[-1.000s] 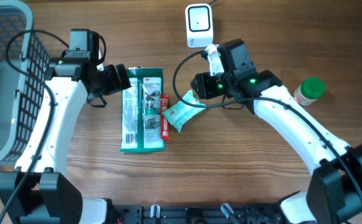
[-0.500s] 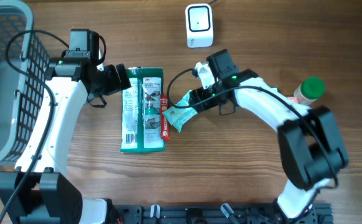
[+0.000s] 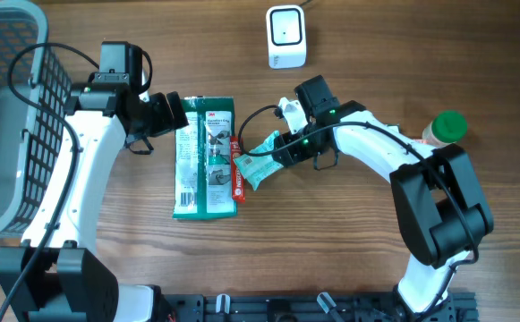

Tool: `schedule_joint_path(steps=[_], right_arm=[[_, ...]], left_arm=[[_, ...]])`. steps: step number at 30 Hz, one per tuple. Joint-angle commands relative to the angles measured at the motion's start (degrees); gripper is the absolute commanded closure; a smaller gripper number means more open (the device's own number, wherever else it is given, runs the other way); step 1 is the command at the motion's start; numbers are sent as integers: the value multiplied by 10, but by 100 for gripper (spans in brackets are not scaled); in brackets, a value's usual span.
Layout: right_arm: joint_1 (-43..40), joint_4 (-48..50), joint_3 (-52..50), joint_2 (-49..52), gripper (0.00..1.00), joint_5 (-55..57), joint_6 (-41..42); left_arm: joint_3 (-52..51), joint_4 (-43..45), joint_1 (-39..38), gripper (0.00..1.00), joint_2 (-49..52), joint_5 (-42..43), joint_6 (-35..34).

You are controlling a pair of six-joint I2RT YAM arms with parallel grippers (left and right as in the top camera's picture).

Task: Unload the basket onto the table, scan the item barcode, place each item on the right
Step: 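Lift the wipes pack off the table with the right gripper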

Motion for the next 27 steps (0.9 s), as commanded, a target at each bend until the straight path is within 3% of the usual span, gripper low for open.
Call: schedule_joint_path(steps=[1,11,14,17,25,27], right_arm=[[3,8,-17,-7,41,-16,-3],[3,12,10,-9,39,-45,-3],[3,17,16,-8,30,-35,-5],[3,17,13,-8,28,11,-5],[3,20,-2,-8,30,-26,-3],[3,26,-18,-8,36,-50,-3]], left_arm=[[5,0,-1,0,1,-7,9],[5,0,-1,0,1,-7,9],[5,0,-1,0,1,-7,9],[5,0,-1,0,1,-7,9],[5,0,-1,0,1,-7,9],[5,0,-1,0,1,-7,9]])
